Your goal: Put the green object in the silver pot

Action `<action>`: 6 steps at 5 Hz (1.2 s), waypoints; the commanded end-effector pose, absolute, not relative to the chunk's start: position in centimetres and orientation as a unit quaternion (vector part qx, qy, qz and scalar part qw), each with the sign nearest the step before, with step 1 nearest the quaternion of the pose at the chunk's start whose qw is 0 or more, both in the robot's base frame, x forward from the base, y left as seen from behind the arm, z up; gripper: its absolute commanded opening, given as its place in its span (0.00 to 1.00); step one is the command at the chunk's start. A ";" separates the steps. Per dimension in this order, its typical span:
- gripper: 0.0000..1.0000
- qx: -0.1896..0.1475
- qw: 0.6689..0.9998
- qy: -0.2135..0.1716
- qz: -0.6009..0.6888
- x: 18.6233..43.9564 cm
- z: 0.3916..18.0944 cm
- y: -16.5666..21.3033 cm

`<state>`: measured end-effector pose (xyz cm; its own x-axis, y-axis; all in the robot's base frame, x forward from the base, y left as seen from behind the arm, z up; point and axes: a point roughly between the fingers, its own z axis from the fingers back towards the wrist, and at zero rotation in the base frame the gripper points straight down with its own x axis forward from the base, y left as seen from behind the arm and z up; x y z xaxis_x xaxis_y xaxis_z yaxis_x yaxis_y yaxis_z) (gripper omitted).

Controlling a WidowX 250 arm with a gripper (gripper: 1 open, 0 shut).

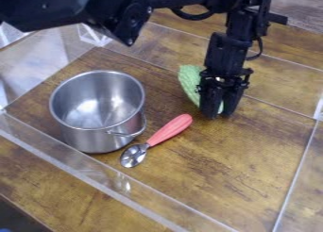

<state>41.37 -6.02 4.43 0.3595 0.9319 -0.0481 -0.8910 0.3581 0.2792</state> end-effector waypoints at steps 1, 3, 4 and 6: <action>0.00 0.059 0.823 0.053 0.563 41.9 10.7 -5.4; 0.00 0.059 0.828 0.056 0.555 40.8 13.4 -4.8; 0.00 0.059 0.827 0.054 0.556 40.3 14.2 -4.5; 0.00 0.047 0.819 0.047 0.570 38.2 17.1 -1.8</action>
<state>38.11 -2.54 13.20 0.3562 0.9326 -0.0583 -0.9031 0.3597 0.2347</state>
